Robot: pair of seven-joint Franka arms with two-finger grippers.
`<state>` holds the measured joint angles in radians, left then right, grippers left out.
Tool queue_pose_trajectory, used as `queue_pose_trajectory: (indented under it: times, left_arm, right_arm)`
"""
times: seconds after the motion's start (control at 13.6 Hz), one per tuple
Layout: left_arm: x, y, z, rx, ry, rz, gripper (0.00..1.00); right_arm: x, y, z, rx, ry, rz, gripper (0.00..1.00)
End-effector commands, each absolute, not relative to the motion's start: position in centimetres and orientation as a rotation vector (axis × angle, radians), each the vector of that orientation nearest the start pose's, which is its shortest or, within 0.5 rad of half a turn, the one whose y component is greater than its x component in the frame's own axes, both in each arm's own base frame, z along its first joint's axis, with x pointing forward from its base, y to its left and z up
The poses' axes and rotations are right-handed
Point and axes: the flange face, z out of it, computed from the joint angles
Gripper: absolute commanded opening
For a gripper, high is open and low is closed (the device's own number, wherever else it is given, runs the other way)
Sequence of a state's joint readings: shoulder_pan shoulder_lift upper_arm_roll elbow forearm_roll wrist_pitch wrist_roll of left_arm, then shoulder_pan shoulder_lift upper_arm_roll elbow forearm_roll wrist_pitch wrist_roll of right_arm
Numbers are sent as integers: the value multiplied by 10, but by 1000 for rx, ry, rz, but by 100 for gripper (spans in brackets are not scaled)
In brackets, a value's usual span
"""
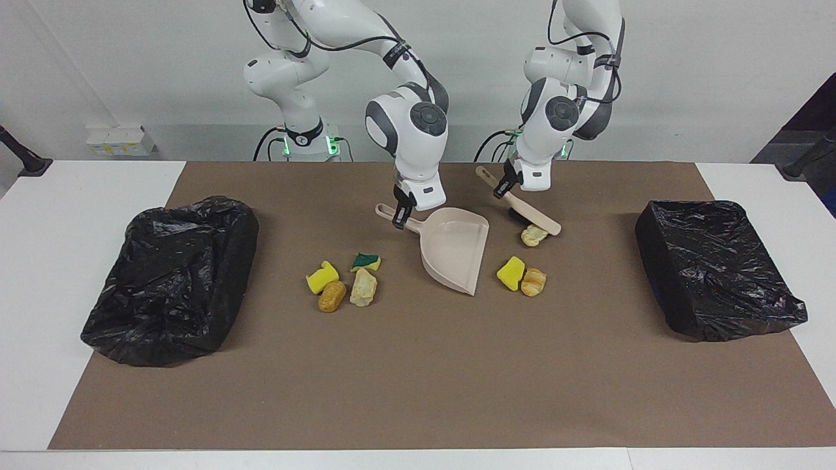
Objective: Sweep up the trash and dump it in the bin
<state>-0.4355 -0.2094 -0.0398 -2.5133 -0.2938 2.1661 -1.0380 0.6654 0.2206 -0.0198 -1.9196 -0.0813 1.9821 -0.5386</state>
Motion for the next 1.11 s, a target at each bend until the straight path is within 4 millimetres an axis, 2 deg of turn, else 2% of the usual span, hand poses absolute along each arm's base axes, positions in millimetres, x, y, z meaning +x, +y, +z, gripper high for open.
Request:
queue_pose_trajectory:
  times: [0.0,0.3,0.52,0.66,0.74,0.89,1.03]
  left_arm:
    - [395,-200,340,-3103,-948,324,0]
    - [396,-200,341,-3240,-489,292,0]
    - [389,-211,342,-3278,-194,291,0]
    - [375,-230,345,-3287,94,295,0]
    - [372,-234,345,-3282,209,308,0]
    - [352,-256,348,-3250,469,339,0]
    - [351,-270,358,-3224,621,377,0]
  right_arm:
    - [470,352,367,-2655,-1817,211,0]
    - [469,353,367,-2683,-1779,209,0]
    - [469,353,368,-2683,-1779,209,0]
    - [465,357,368,-2675,-1791,208,0]
    - [465,358,367,-2673,-1792,211,0]
    - [465,358,368,-2673,-1792,208,0]
    - [465,358,368,-2673,-1792,208,0]
